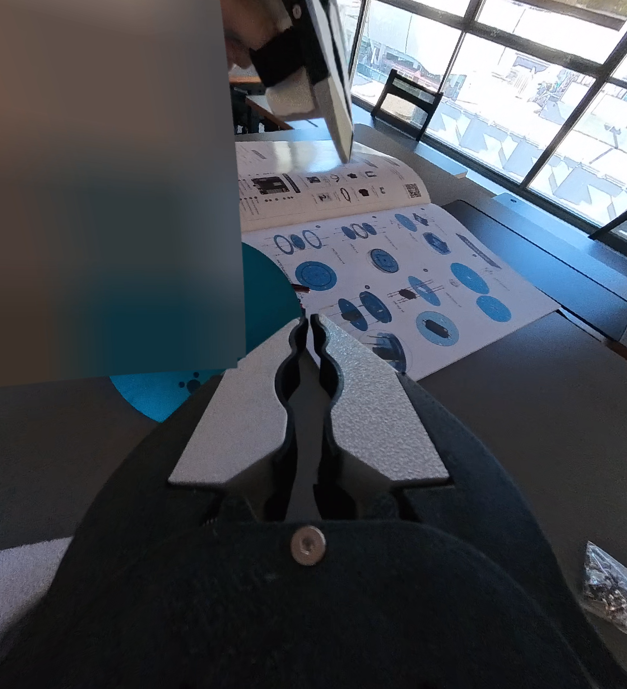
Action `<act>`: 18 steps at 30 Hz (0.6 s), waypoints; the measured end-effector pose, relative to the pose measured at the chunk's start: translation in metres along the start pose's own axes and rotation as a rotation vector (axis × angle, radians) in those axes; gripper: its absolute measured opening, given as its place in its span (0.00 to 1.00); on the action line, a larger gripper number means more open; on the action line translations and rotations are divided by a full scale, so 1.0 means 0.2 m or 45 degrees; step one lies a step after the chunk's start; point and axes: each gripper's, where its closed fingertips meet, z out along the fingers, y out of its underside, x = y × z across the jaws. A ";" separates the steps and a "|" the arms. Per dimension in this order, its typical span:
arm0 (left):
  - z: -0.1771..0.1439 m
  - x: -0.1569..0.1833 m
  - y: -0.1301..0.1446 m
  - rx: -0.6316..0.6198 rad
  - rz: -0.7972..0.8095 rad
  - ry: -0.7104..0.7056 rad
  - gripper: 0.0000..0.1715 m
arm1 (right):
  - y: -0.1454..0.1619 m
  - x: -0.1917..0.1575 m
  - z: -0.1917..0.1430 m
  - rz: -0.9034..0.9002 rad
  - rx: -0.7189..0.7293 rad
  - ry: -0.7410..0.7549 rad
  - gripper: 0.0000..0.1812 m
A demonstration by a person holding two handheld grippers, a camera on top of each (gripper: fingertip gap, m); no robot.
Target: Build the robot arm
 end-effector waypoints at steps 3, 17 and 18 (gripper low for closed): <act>0.05 0.05 0.02 -0.039 0.224 0.033 0.16 | 0.00 0.00 0.00 -0.045 -0.014 0.013 0.01; 0.22 0.31 0.27 -0.356 0.891 -0.015 0.61 | 0.04 0.07 0.00 0.159 -0.036 -0.002 0.07; 0.23 0.32 0.28 -0.364 0.900 -0.021 0.61 | 0.05 0.07 0.00 0.179 -0.035 -0.008 0.07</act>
